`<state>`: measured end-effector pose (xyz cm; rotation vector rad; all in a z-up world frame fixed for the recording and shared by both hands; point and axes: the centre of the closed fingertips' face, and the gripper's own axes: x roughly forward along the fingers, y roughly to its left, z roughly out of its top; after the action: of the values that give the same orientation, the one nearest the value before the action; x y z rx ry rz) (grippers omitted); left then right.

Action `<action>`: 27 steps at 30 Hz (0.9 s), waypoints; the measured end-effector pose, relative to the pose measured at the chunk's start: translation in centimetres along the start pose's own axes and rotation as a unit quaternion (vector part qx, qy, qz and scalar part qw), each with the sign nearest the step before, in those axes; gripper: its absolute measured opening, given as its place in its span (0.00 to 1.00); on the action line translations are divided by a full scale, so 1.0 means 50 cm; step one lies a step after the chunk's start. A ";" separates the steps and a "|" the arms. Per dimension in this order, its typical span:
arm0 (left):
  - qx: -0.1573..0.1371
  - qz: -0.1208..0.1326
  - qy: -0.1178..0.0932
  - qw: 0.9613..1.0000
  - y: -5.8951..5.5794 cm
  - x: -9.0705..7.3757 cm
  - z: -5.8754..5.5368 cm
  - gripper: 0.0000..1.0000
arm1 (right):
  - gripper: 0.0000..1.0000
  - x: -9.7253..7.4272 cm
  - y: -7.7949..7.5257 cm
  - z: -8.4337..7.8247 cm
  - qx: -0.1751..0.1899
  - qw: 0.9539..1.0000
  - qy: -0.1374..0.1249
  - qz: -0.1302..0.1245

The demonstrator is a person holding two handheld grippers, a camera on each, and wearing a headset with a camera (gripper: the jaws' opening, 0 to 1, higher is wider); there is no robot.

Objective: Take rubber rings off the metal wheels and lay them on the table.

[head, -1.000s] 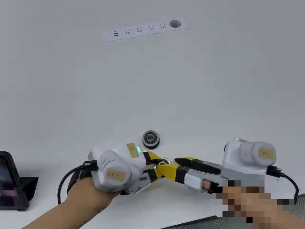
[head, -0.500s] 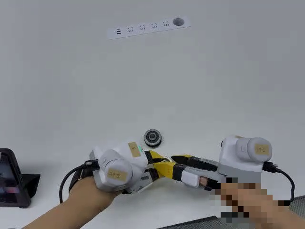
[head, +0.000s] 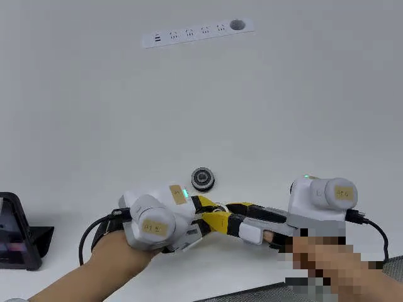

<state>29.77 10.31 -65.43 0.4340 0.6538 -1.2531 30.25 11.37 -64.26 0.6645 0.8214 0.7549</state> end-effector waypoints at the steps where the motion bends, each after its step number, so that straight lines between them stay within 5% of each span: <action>1: 0.000 0.000 0.000 1.000 0.000 0.000 0.000 0.13 | 0.48 -0.001 0.000 0.000 0.000 1.000 0.001 0.000; 27: -0.005 0.000 -0.002 1.000 0.000 0.000 -0.001 0.13 | 0.47 -0.019 0.004 -0.012 0.033 0.999 0.010 0.016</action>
<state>29.76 10.35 -65.44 0.4221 0.6561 -1.2490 29.24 10.89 -64.05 0.7322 0.8586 0.7668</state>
